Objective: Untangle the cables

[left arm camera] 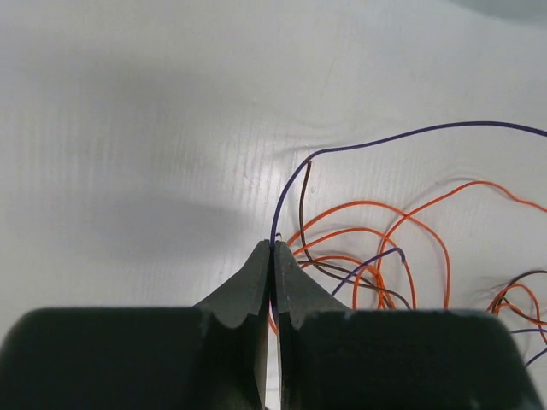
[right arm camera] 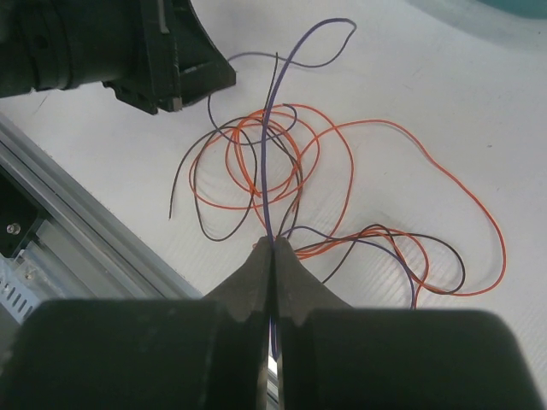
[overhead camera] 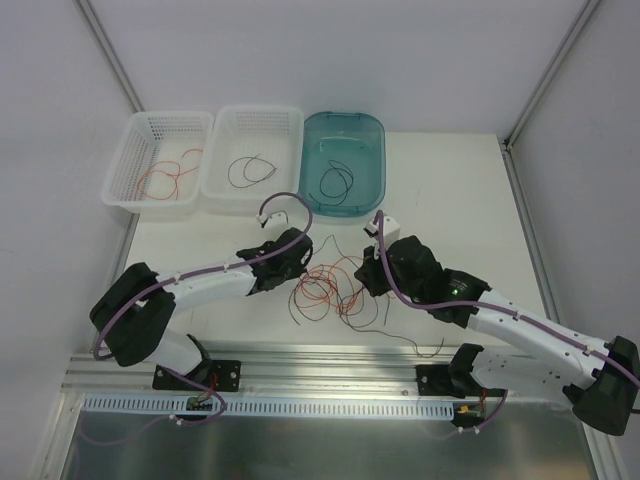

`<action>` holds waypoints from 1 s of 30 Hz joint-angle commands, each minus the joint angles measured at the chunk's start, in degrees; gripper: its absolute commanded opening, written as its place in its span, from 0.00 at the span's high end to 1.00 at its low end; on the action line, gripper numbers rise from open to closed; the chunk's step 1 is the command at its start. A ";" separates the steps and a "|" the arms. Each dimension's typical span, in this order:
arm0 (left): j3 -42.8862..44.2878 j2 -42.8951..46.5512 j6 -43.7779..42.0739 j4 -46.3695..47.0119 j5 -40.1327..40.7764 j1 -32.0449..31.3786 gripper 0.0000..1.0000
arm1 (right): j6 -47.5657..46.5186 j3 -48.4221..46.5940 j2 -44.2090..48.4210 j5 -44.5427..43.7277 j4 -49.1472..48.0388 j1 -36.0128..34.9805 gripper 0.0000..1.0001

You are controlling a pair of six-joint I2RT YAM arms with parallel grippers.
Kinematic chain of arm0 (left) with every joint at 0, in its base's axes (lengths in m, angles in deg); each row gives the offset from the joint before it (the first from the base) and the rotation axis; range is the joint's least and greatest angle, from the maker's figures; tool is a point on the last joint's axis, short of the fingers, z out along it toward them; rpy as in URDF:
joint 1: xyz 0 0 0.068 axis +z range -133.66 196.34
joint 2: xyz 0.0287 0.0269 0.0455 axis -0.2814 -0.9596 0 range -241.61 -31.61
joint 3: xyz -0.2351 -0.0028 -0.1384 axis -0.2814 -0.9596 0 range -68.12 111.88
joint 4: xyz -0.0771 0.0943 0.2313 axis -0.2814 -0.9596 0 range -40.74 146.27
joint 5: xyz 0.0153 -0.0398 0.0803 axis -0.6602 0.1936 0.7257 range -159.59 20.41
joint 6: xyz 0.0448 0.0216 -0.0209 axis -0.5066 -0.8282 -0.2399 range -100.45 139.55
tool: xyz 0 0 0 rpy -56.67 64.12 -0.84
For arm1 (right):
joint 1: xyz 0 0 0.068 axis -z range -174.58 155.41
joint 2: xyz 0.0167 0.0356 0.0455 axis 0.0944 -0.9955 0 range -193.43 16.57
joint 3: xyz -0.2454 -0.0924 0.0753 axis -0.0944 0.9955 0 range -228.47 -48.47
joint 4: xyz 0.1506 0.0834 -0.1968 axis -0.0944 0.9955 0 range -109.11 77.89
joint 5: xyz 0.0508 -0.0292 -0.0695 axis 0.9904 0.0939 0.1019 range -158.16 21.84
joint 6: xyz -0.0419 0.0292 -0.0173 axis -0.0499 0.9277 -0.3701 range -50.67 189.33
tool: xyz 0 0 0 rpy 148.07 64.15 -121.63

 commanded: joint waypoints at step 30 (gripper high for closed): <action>16.25 36.04 -68.50 -1.89 41.58 -24.07 1.00 | 0.45 -1.76 -5.05 0.64 -2.11 0.12 0.99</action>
